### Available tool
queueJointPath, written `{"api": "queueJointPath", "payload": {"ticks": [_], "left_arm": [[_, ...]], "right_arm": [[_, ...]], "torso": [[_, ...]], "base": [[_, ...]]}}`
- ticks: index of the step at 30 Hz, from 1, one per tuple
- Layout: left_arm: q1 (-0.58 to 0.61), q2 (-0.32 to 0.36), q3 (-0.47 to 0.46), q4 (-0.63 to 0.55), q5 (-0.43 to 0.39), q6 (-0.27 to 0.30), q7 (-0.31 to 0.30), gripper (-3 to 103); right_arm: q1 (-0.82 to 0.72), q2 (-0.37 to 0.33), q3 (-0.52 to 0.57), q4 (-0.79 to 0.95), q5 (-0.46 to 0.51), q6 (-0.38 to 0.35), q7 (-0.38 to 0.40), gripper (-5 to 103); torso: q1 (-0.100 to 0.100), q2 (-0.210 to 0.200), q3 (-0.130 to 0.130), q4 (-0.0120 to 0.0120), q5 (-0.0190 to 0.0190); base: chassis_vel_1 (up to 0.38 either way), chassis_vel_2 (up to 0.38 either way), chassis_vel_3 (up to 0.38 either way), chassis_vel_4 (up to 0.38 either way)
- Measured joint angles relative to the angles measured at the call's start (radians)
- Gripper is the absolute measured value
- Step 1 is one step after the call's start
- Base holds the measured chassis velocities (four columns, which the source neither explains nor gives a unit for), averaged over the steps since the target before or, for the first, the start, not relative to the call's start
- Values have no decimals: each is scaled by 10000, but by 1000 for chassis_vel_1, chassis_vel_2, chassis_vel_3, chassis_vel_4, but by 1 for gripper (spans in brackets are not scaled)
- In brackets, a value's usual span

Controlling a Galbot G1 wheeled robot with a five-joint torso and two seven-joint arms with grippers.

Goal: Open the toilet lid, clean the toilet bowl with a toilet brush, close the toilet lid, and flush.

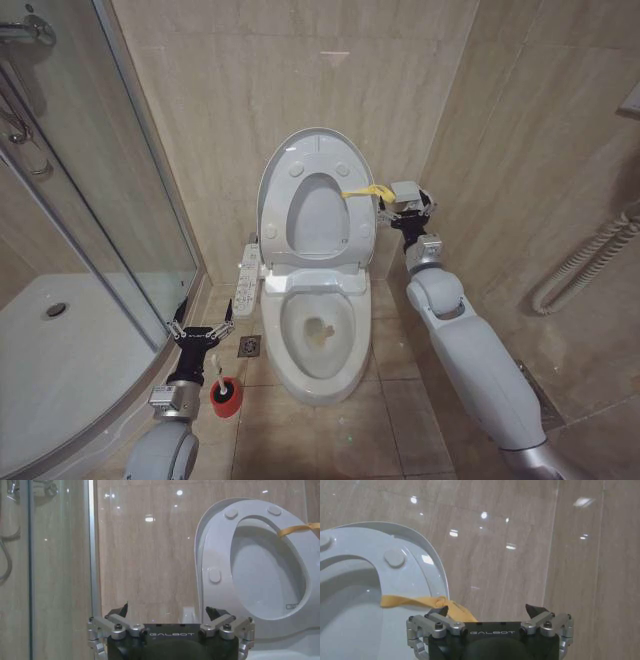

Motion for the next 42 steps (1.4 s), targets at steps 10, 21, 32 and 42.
{"api": "queueJointPath", "payload": {"ticks": [10, 21, 32, 42], "left_arm": [[0, 0, 0, 0, 0, 0, 0, 100], [0, 0, 0, 0, 0, 0, 0, 100], [0, 0, 0, 0, 0, 0, 0, 100], [0, 0, 0, 0, 0, 0, 0, 100]], "right_arm": [[-2259, 311, 469, 1092, -45, 222, 312, 100], [-5140, 1196, 1133, 2261, -1059, 885, 541, 100], [-6764, 2376, 1505, 2923, -1587, 1857, 465, 100], [-6705, 2908, 1459, 3116, -1945, 1894, 291, 100]], "torso": [[-1, 0, 0, -4, 2], [-1, 0, -1, -2, -1], [-1, -1, -1, -2, 0], [0, -1, 0, -1, -1]], "base": [[0, 0, 0, 0], [0, 0, 0, 0], [0, 0, 0, 0], [0, 0, 0, 0]]}}
